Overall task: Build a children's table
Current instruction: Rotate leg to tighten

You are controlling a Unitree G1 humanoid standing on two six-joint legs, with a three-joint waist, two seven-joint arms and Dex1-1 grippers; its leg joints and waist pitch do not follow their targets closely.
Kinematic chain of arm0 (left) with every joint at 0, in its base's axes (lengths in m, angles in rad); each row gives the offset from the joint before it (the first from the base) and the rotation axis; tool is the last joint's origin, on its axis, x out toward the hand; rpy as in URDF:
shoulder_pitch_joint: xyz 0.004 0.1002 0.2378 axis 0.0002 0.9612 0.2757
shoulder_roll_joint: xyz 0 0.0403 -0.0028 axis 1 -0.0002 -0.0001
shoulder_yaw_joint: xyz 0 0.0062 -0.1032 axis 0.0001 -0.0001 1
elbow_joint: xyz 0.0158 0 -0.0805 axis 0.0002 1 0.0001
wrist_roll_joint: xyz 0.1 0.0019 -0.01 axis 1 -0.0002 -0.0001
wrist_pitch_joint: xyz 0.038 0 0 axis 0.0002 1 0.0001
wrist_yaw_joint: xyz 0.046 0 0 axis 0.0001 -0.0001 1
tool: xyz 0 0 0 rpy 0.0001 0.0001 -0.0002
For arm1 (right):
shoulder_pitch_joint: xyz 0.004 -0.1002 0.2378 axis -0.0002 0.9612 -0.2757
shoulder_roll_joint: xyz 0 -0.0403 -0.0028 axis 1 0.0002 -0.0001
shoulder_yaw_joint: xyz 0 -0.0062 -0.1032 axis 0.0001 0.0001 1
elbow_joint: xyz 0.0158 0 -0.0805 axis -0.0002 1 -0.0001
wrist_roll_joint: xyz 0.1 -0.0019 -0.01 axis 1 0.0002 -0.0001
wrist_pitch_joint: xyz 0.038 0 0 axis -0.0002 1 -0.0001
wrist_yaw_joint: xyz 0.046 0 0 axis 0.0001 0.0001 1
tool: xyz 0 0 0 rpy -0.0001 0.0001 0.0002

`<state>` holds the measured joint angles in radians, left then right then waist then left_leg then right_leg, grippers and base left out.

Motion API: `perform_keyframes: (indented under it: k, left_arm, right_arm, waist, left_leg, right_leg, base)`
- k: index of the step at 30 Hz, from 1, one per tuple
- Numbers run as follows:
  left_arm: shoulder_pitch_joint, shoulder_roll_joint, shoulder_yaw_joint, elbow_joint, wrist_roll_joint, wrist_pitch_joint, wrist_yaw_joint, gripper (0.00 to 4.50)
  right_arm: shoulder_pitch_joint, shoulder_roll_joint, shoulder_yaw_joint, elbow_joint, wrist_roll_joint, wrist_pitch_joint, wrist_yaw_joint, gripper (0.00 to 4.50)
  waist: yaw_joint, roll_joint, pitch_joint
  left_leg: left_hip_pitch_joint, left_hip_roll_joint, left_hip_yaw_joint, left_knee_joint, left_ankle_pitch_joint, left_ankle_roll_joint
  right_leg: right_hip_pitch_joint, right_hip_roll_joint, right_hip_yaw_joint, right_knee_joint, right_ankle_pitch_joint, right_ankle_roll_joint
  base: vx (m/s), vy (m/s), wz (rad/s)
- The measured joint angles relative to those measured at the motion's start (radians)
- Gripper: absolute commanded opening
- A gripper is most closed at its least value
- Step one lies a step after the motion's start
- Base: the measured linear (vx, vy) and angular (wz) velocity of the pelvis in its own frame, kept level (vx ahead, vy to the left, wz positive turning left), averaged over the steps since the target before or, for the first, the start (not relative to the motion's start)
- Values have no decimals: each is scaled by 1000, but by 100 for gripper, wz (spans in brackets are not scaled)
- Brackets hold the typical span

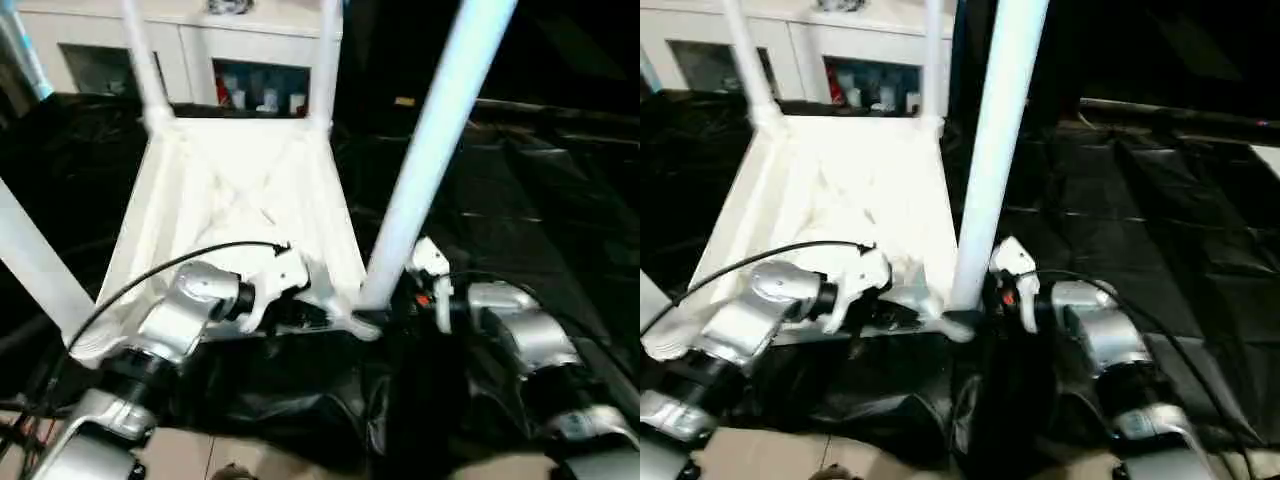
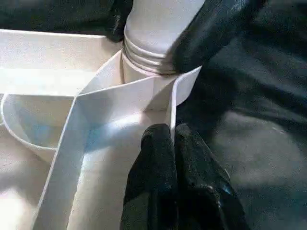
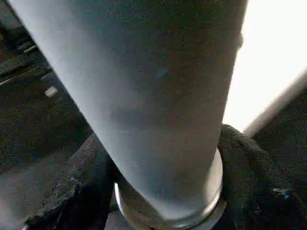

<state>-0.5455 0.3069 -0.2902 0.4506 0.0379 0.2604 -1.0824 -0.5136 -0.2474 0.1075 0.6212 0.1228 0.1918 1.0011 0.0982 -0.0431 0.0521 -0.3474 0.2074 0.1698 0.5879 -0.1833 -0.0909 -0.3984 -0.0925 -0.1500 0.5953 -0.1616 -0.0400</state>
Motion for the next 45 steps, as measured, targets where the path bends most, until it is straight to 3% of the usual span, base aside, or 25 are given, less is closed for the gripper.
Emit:
perform_keyframes:
  k: [4, 11, 12, 14, 20, 27, 39, 44, 45]
  left_arm:
    - [-31, -45, 11, 51, 26, 6, 110, 0]
    - [-75, -126, 40, 110, 57, 42, 279, 0]
    - [-76, -128, 42, 110, 57, 42, 283, 0]
    - [-76, -128, 43, 110, 57, 42, 278, 0]
    - [-62, -106, 46, 88, 54, 36, 209, 0]
    - [-27, -47, 25, 32, 33, 4, 85, 0]
    - [12, 26, -23, -35, -10, -39, -120, 0]
    - [23, 47, -24, -49, -19, -40, -162, 0]
    - [24, 50, -24, -50, -21, -41, -165, 0]
  right_arm:
    - [-25, 70, -51, 50, -2, 3, -193, 269]
    - [-83, 188, -117, 129, -13, -24, -503, 269]
    - [-82, 195, -119, 129, -14, -35, -516, 303]
    - [-75, 197, -119, 127, -17, -48, -516, 324]
    - [-23, 167, -100, 57, -19, -48, -407, 386]
    - [12, 61, -22, 9, -22, -81, -179, 386]
    - [47, -67, 42, -56, 20, -85, 174, 386]
    - [46, -70, 53, -51, 25, -86, 212, 349]
    - [46, -70, 54, -51, 26, -86, 216, 320]
  waist:
    - [-11, -1, 0]
    - [-11, 1, -2]
    - [-10, 1, -2]
    - [-9, 2, -3]
    - [-8, 3, -3]
    - [-4, 3, -2]
    - [17, 3, -1]
    - [18, 3, -1]
    - [18, 3, -1]
  left_leg:
    - [0, 0, 0, 0, 0, 0]
    - [-1, 0, 0, -2, 0, 0]
    - [-2, -1, 0, -4, -1, 0]
    - [-1, -1, 1, -7, 0, 0]
    - [-2, 0, 1, -7, 0, 0]
    - [-2, 0, 1, -7, 0, 0]
    - [-2, 0, 1, -5, 0, 0]
    - [-2, 0, 1, -4, -1, 0]
    - [-2, 0, 1, -4, -1, 0]
  right_leg:
    - [0, 0, 0, 0, 0, 0]
    - [-1, 0, 0, -2, 0, 1]
    - [-2, 0, 0, -2, -1, 2]
    - [-2, 0, 0, -2, -2, 2]
    - [-3, 0, 0, -2, -2, 2]
    - [-3, 0, 0, -2, -2, 1]
    - [-3, 0, 0, -2, -2, 1]
    - [-4, 0, 0, -1, -2, 1]
    - [-4, 0, 0, -1, -2, 1]
  base:
    - [0, 0, 0]
    - [0, 0, 0]
    - [0, 0, 0]
    - [0, 0, 0]
    - [0, 0, 0]
    - [0, 0, 0]
    - [0, 0, 0]
    - [0, 0, 0]
    - [0, 0, 0]
